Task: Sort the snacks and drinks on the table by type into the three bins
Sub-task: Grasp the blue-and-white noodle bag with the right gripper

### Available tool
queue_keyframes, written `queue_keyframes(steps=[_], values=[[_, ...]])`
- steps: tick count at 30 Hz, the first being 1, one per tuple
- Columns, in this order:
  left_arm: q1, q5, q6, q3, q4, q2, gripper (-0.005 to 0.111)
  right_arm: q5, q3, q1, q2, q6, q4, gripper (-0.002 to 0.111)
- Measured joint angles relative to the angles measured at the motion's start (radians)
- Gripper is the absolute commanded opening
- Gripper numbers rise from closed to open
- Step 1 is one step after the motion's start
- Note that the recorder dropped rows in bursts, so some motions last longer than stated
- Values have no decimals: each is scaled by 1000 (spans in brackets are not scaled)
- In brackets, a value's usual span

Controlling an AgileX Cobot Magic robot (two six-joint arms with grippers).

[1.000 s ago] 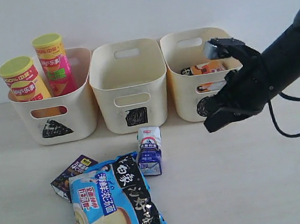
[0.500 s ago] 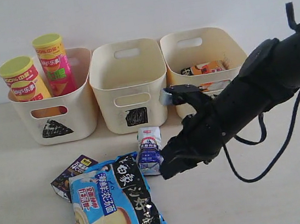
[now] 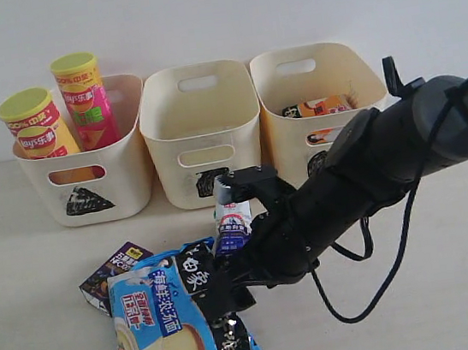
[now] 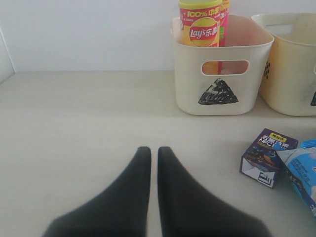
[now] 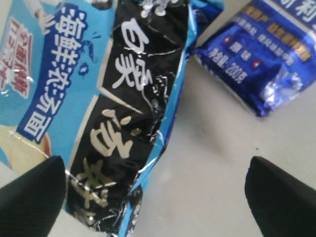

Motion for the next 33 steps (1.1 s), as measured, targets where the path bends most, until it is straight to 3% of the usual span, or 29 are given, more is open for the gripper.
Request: queue_keyframes(steps=[19,27,30,33], values=[[0,0,0,0,0,0,4,86,-104,9,120,-9,125,89],[0,0,0,0,0,0,4,62,-112,78,128,-26,140,86],[0,0,0,0,0,0,4,42,-111,84,131,-26,140,55],[0,0,0,0,0,0,4,14,-111,84,139,-13,133,11]])
